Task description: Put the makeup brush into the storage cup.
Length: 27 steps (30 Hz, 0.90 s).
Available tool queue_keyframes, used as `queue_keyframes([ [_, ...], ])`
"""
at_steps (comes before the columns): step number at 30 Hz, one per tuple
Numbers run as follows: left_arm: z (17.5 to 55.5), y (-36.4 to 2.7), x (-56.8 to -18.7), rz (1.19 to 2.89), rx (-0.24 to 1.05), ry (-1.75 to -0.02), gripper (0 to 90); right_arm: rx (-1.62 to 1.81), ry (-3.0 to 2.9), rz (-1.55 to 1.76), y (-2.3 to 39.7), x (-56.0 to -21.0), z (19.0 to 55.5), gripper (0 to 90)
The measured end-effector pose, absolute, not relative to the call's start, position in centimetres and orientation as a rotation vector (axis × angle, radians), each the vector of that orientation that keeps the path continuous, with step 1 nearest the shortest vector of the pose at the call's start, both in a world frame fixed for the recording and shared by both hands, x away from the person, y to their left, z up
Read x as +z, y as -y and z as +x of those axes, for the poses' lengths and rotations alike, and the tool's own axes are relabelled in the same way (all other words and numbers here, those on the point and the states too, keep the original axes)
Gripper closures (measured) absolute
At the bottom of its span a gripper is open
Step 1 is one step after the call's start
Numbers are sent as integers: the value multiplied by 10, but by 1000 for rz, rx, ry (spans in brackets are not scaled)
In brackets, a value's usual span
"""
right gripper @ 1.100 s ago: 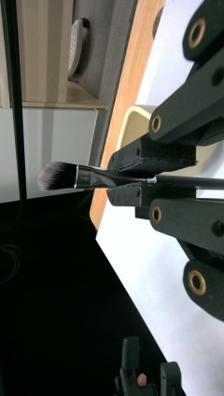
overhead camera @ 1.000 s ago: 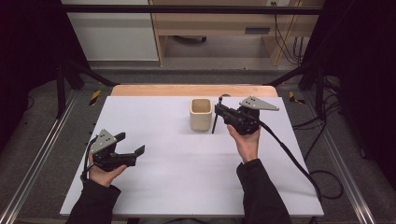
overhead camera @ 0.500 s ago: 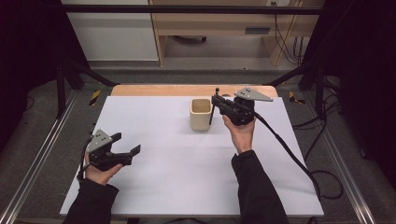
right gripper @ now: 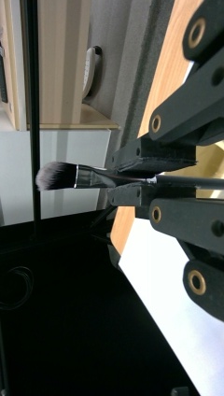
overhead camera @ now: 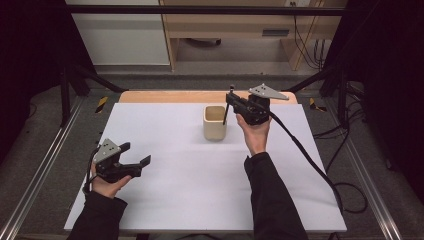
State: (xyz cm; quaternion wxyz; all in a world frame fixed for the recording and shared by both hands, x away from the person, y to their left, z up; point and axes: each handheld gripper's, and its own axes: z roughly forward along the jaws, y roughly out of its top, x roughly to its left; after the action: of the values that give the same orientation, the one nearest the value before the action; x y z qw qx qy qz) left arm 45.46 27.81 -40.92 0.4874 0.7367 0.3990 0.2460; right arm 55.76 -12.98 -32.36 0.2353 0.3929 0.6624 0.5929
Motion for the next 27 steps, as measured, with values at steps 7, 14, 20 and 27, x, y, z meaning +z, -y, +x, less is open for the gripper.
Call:
queue_keyframes([
  [7,454,-278,-409,1790,595,-967,92,1618,-1803,1077,125,-319,566,831],
  [14,454,-278,-409,1789,592,-957,91,1608,-1791,1087,121,-318,575,831],
  [20,454,-278,-409,1791,591,-955,92,1600,-1778,1099,118,-320,582,831],
  [27,454,-278,-408,1791,591,-953,92,1580,-1766,1122,117,-325,591,831],
])
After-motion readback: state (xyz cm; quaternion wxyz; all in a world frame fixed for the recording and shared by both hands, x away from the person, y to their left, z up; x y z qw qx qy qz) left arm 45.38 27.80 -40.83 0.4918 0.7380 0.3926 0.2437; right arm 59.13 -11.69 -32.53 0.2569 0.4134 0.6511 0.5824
